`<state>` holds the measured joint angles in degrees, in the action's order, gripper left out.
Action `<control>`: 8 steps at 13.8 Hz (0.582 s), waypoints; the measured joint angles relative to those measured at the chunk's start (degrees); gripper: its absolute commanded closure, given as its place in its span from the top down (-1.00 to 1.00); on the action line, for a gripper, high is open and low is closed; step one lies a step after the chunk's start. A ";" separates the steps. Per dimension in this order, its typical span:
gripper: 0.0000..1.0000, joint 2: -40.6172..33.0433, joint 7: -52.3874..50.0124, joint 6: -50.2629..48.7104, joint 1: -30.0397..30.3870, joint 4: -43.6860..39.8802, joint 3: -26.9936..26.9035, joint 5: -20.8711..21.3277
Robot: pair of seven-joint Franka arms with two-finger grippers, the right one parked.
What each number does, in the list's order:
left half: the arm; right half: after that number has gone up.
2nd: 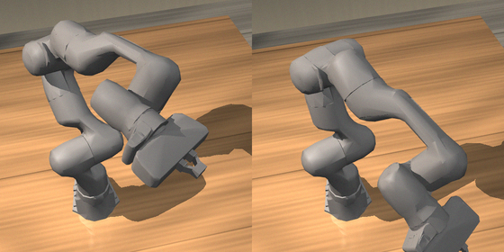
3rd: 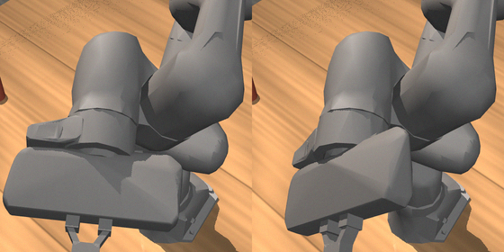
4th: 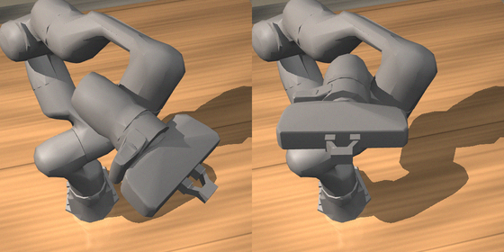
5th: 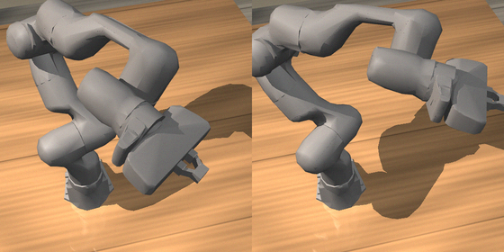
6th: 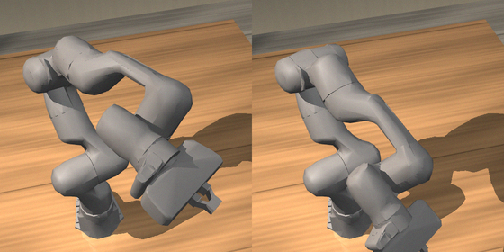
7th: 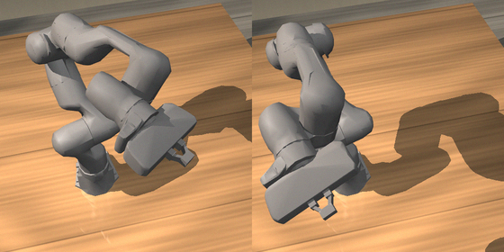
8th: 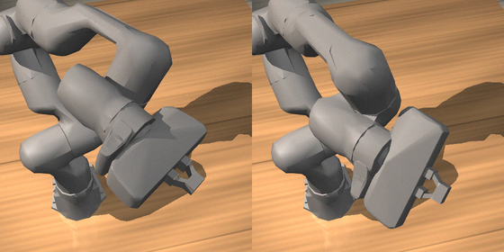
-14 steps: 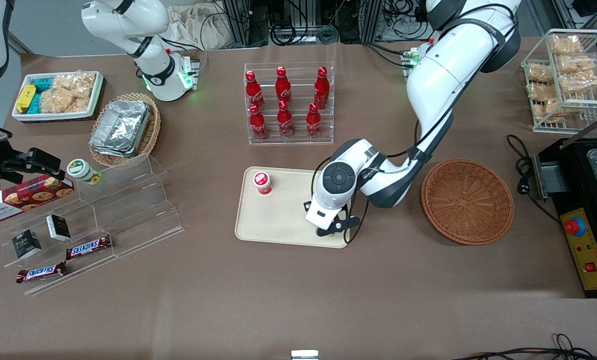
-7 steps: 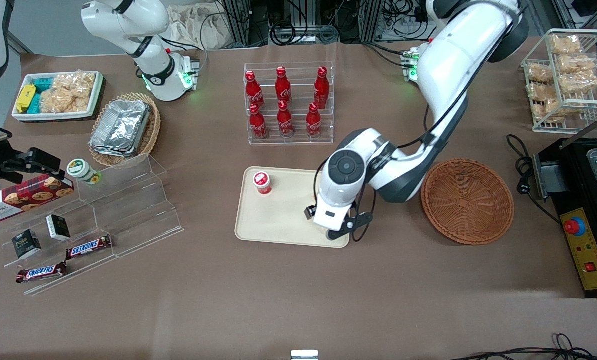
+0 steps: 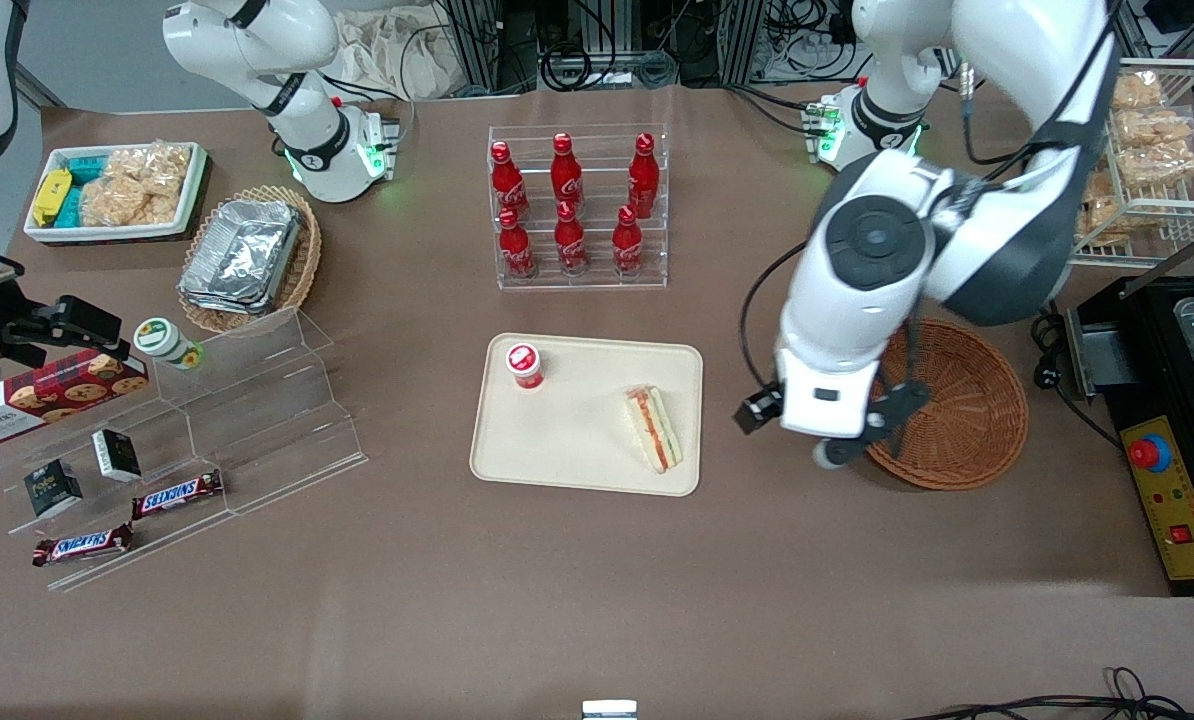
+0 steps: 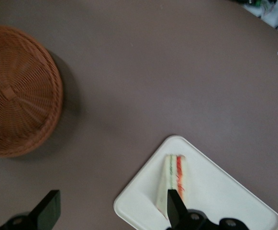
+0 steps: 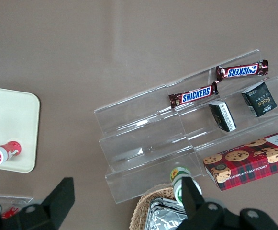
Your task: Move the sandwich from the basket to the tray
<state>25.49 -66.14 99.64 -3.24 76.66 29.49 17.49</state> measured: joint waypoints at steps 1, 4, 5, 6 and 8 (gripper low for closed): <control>1.00 -0.94 1.82 -0.98 1.21 0.35 0.00 -0.40; 1.00 -3.21 8.47 -1.49 5.18 2.41 -0.05 -1.43; 1.00 -3.98 11.47 -1.50 6.19 3.25 -0.35 -2.13; 1.00 -4.78 14.29 -1.50 6.63 3.97 -1.47 -2.80; 1.00 -6.58 21.85 -1.50 6.30 4.92 -6.28 -5.85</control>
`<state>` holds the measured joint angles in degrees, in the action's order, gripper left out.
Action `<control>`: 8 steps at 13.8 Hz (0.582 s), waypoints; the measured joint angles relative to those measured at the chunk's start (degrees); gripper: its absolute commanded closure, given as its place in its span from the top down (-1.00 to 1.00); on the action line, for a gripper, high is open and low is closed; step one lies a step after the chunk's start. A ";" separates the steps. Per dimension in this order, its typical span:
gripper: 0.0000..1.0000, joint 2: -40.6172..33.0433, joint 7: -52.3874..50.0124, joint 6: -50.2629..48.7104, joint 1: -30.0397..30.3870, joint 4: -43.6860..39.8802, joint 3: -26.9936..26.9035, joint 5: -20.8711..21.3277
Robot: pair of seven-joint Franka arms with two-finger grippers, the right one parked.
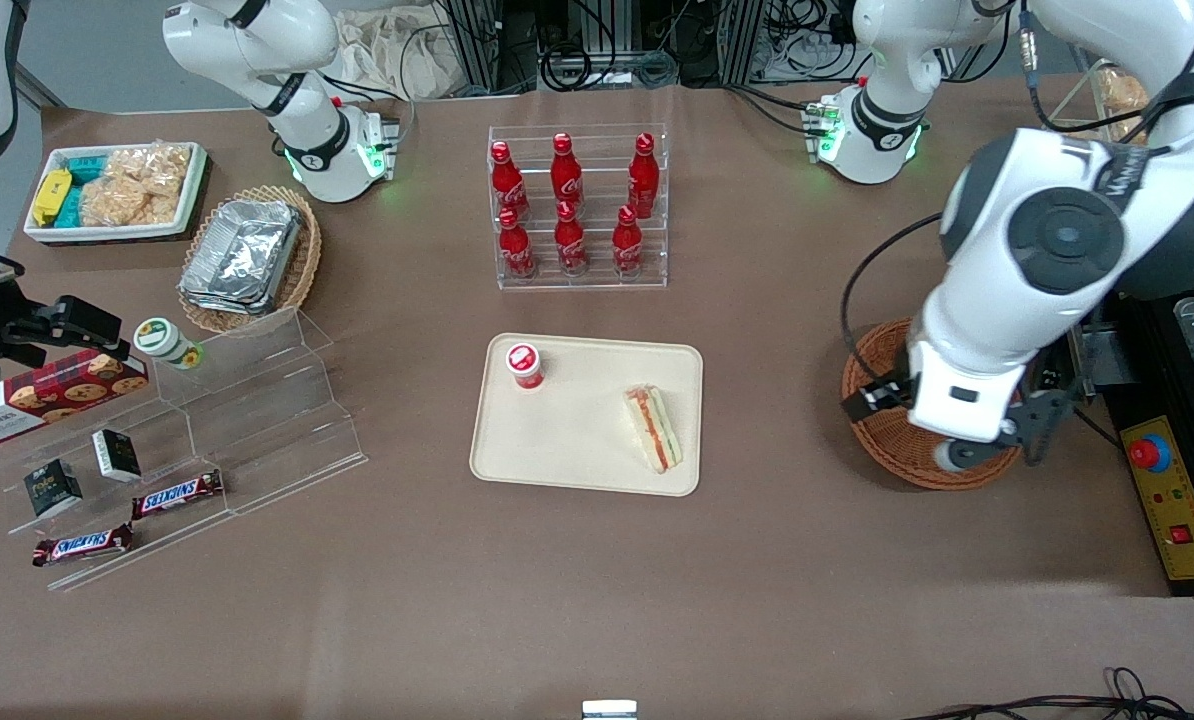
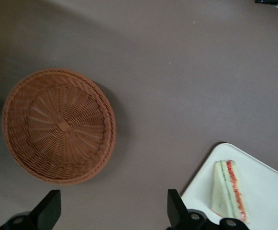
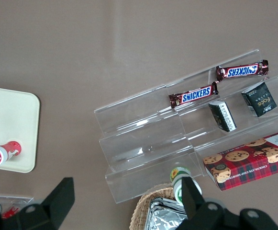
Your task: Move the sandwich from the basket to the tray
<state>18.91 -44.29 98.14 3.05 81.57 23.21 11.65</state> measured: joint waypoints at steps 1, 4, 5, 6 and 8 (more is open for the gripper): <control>1.00 -1.00 4.47 0.00 -0.50 0.48 -3.23 -1.92; 1.00 -4.04 17.34 -0.51 -2.25 1.96 -12.35 -7.10; 1.00 -5.06 21.27 -1.57 -2.76 2.31 -14.87 -8.29; 1.00 -6.02 24.46 -2.65 -3.46 2.48 -17.37 -8.81; 1.00 -8.38 30.42 -4.54 -4.37 3.21 -21.43 -9.62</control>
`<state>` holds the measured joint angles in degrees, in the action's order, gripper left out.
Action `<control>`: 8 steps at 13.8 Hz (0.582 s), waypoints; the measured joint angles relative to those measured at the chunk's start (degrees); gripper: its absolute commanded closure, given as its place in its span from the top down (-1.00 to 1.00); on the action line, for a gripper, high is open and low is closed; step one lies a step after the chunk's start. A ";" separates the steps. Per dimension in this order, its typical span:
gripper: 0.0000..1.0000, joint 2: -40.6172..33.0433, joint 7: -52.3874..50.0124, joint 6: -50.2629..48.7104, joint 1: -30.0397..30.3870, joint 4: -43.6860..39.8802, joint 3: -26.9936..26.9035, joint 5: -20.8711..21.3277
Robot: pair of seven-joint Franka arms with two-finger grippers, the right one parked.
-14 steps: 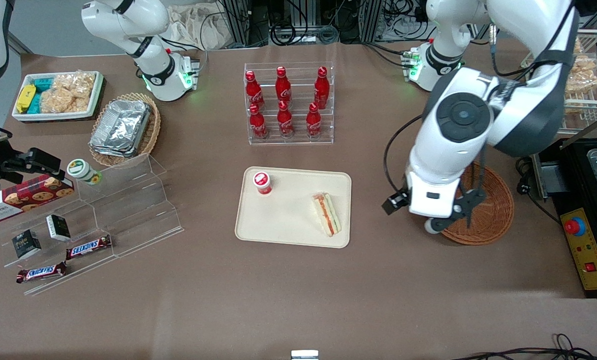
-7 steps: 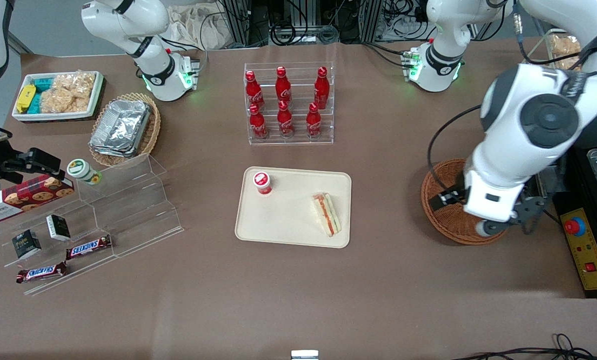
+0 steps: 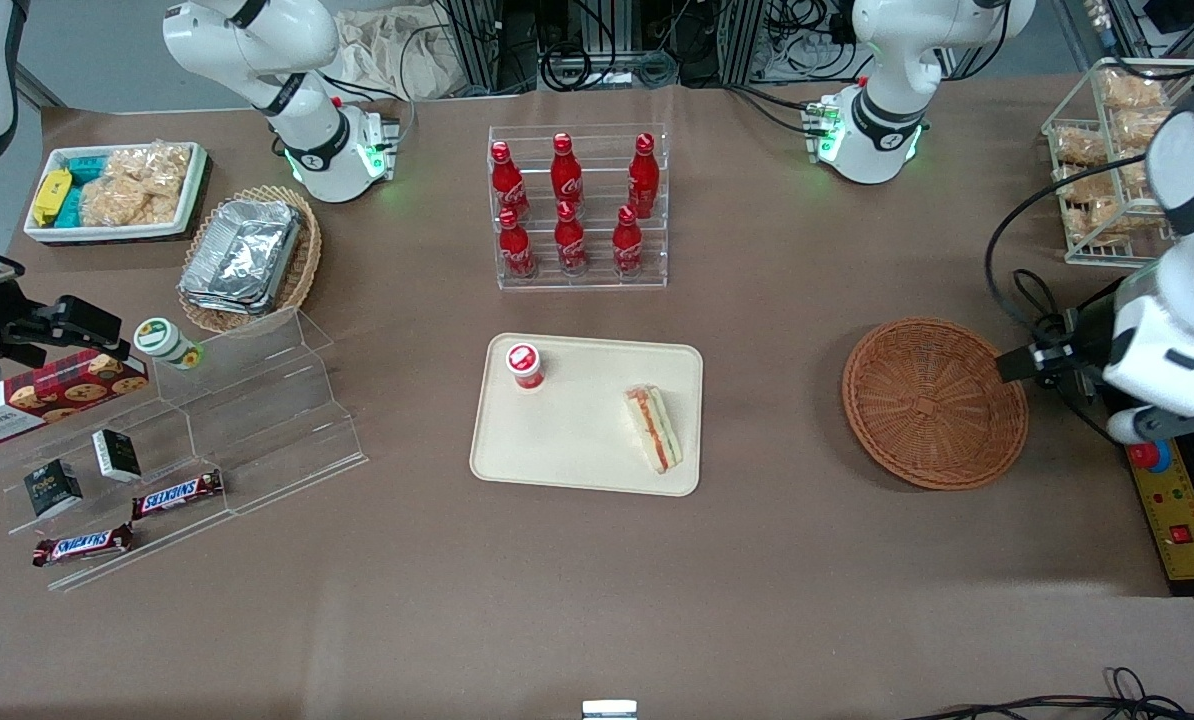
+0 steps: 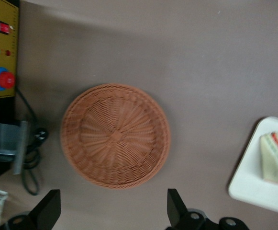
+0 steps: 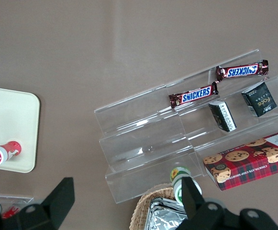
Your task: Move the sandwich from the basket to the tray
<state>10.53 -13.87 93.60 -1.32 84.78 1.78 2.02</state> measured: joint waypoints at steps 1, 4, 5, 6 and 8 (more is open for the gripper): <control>1.00 -1.58 2.03 -0.30 -0.08 1.19 -1.22 -0.10; 1.00 -6.96 5.27 -0.32 -0.24 6.14 -3.73 -0.22; 1.00 -8.80 5.84 -0.32 -0.26 7.87 -4.23 -0.26; 1.00 -10.54 6.05 -0.32 -0.27 9.59 -4.47 -0.29; 1.00 -13.53 6.10 -0.32 -0.27 12.42 -4.74 -0.64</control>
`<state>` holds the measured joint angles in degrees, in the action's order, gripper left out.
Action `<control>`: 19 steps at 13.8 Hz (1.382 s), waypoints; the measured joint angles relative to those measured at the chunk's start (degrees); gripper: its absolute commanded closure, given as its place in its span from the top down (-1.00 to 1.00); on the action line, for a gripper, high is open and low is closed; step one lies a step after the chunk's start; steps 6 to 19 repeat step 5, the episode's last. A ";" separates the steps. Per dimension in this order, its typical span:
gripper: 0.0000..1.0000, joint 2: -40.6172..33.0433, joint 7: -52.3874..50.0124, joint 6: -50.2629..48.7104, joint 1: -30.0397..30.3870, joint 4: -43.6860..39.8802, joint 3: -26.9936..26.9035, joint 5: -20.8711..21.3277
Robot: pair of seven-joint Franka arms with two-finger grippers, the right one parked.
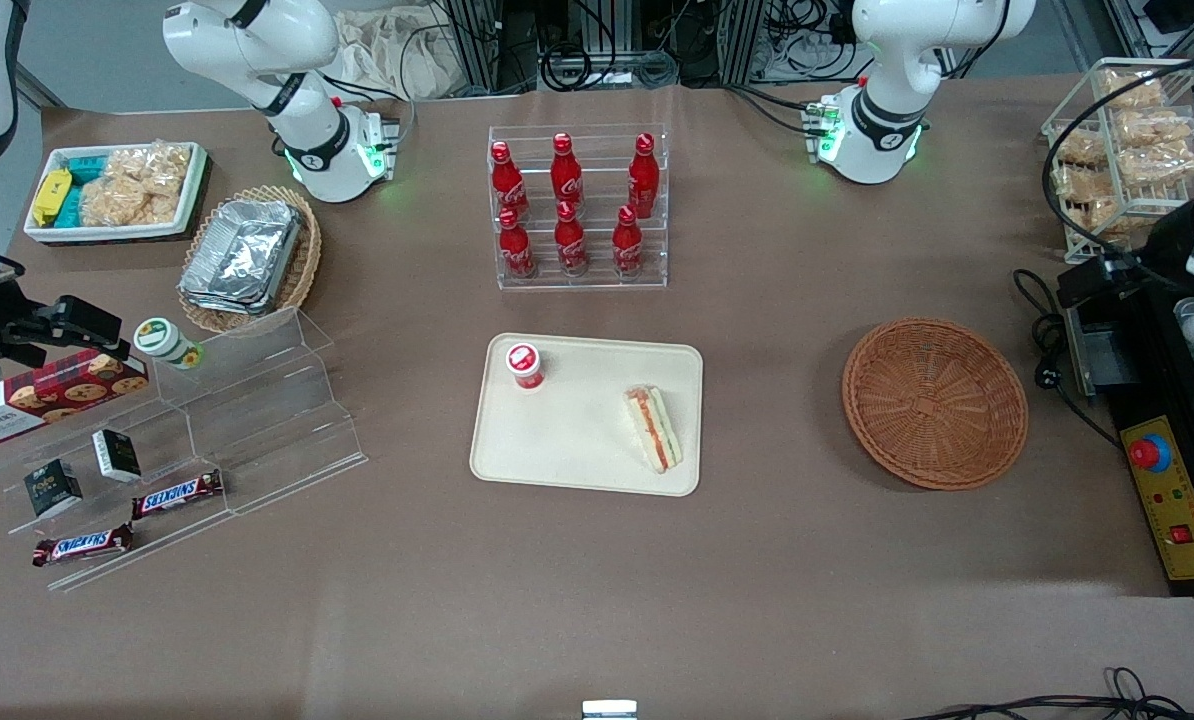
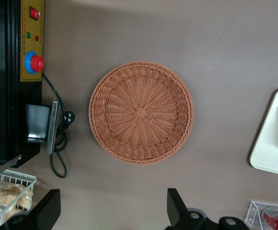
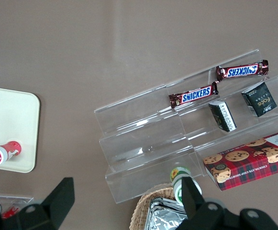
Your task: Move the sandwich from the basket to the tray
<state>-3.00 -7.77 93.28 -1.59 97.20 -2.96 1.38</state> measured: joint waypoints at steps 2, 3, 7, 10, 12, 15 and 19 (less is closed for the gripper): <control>1.00 -1.55 0.00 0.00 0.00 1.24 -0.13 -0.74; 1.00 -1.80 0.00 0.00 0.00 1.43 -0.14 -0.82; 1.00 -1.81 0.17 0.00 -0.05 1.47 -0.12 -0.82; 1.00 -1.81 0.17 0.00 -0.05 1.47 -0.12 -0.82; 1.00 -1.81 0.17 0.00 -0.05 1.47 -0.12 -0.82; 1.00 -1.81 0.17 0.00 -0.05 1.47 -0.12 -0.82; 1.00 -1.81 0.17 0.00 -0.05 1.47 -0.12 -0.82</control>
